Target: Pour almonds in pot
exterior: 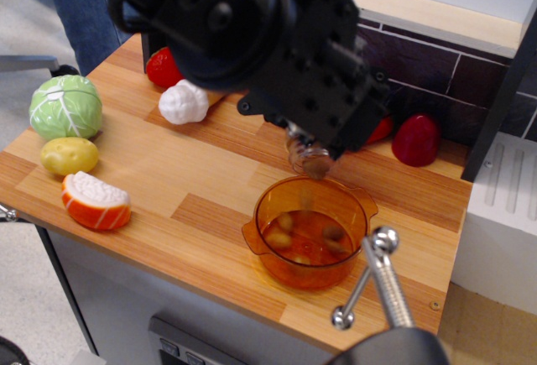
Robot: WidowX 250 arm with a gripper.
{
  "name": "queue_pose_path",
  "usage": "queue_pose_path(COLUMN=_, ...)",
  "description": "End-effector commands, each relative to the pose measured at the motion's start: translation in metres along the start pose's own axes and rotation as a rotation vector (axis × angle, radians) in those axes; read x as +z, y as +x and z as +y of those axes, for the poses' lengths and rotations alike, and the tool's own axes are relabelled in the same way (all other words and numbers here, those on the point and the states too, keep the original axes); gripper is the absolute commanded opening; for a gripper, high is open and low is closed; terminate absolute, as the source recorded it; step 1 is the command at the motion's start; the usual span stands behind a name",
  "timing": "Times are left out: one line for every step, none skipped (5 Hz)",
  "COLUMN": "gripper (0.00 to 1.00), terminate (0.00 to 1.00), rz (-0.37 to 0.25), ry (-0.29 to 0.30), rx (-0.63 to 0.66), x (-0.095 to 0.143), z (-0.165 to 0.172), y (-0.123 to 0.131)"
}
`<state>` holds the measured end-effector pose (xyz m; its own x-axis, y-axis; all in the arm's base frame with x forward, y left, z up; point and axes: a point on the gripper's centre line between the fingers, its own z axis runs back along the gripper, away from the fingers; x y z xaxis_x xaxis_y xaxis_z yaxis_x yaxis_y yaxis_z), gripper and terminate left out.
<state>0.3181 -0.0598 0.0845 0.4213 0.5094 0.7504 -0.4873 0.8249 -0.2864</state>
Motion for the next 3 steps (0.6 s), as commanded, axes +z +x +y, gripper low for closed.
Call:
queue_pose_path(gripper=0.00, terminate=0.00, rz=-0.068, ry=-0.083, rx=-0.011, x=0.0172, z=-0.0028, y=0.0041)
queue_pose_path(gripper=0.00, terminate=0.00, rz=0.060, ry=-0.024, rx=-0.002, x=0.0162, z=-0.0034, y=0.0052)
queue_pose_path(gripper=0.00, terminate=1.00, rz=0.097, ry=-0.005, rx=0.019, x=0.0128, z=-0.0034, y=0.0072)
